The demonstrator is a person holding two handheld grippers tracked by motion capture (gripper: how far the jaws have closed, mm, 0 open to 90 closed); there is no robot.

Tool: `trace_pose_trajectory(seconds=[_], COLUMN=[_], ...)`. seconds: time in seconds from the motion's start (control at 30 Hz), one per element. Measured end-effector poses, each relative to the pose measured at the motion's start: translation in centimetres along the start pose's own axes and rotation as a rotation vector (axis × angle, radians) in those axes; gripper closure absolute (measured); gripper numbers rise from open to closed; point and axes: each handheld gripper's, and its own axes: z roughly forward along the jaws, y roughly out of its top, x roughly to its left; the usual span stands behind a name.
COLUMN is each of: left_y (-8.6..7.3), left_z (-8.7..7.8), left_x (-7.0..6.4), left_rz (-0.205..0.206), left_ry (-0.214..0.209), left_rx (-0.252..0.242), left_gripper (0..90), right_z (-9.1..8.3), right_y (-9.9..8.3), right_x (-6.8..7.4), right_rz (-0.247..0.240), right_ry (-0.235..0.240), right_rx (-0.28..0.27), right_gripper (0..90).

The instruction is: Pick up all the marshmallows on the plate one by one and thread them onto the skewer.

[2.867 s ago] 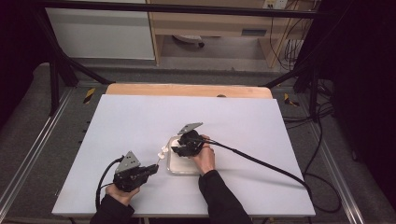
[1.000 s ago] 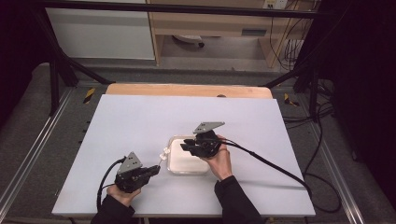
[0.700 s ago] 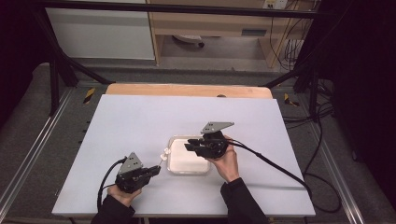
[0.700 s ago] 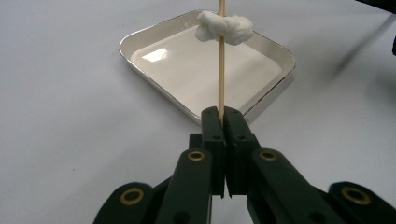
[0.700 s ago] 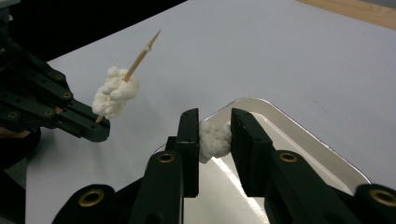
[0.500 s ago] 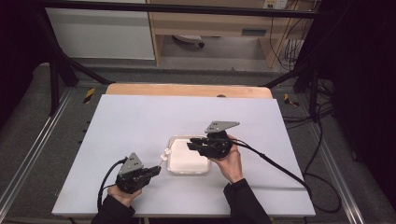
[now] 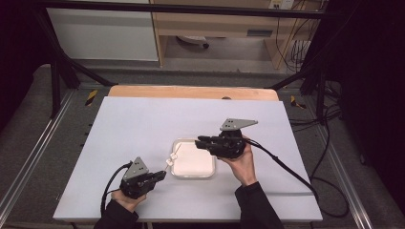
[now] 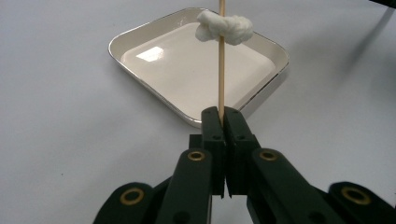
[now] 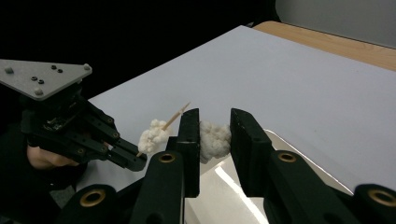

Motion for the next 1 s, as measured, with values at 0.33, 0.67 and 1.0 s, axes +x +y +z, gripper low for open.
trace_pose_trajectory(seconds=[0.33,0.67,1.0], left_y=[0.1,0.1,0.1], left_z=[0.2,0.2,0.2], left_x=[-0.3,-0.4,-0.4], left_rz=[0.022,0.026,0.03], left_ry=[-0.009,-0.01,-0.013], left_rx=[0.007,0.005,0.007], left_gripper=[88.4,88.4,88.4], right_z=[0.8,1.4,2.1], right_y=[0.6,0.8,0.6], right_x=[0.2,0.0,-0.1], right_rz=[0.02,0.042,0.063], right_ry=[0.033,0.062,0.087], right_rx=[-0.018,-0.025,-0.015], right_gripper=[74.7,74.5,74.3])
